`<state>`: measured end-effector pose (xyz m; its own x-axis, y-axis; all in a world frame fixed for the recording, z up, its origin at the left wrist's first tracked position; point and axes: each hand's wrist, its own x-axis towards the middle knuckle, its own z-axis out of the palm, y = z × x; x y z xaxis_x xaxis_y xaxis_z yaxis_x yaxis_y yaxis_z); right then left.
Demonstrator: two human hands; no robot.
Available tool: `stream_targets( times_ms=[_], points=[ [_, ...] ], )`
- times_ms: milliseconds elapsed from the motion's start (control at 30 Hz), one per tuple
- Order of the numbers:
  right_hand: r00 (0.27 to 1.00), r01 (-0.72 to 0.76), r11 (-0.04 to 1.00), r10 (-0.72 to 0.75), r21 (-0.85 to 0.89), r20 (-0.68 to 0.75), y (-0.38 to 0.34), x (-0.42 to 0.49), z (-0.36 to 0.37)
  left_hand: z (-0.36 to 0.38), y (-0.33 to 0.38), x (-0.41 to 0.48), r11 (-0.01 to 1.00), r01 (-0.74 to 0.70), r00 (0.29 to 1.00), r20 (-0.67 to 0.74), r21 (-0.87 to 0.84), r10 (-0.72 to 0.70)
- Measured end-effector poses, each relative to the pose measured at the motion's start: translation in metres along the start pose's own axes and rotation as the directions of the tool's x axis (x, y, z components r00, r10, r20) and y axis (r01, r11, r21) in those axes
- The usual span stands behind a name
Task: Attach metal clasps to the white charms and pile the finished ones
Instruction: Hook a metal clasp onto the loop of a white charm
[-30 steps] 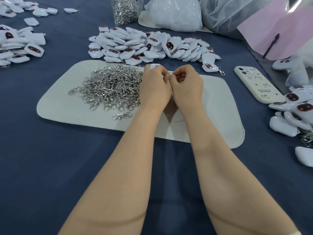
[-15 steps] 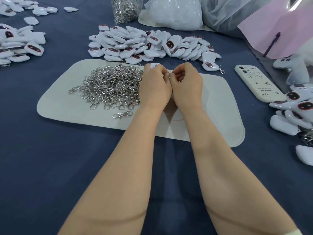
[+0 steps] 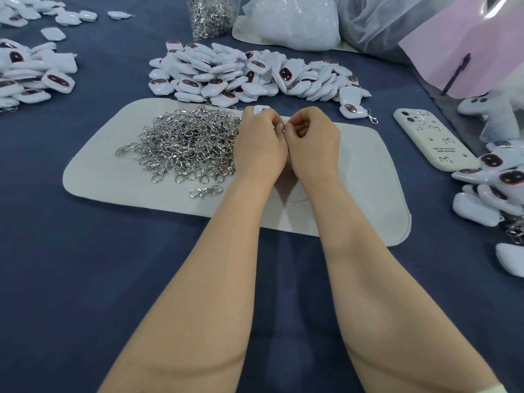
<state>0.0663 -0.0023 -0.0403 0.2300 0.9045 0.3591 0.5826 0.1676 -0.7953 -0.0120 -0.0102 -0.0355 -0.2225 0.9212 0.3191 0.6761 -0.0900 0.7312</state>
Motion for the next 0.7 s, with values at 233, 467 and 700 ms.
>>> stream_targets(
  times_ms=[233,467,700],
  points=[
    [0.993,0.071,0.997,-0.072,0.018,0.097,0.0012,-0.0012,-0.0005,-0.0010,-0.0009,0.0004,1.000,0.017,1.000,-0.017,-0.007,-0.017],
    [0.997,-0.036,0.985,0.023,0.171,0.079,0.0053,0.0024,-0.0015,-0.0011,0.0025,0.0002,0.995,0.010,0.999,-0.038,-0.094,-0.014],
    [0.998,-0.041,0.981,0.030,0.187,0.062,0.0059,0.0033,-0.0009,-0.0015,0.0021,0.0009,0.993,0.010,0.999,-0.031,-0.116,-0.013]
  ],
)
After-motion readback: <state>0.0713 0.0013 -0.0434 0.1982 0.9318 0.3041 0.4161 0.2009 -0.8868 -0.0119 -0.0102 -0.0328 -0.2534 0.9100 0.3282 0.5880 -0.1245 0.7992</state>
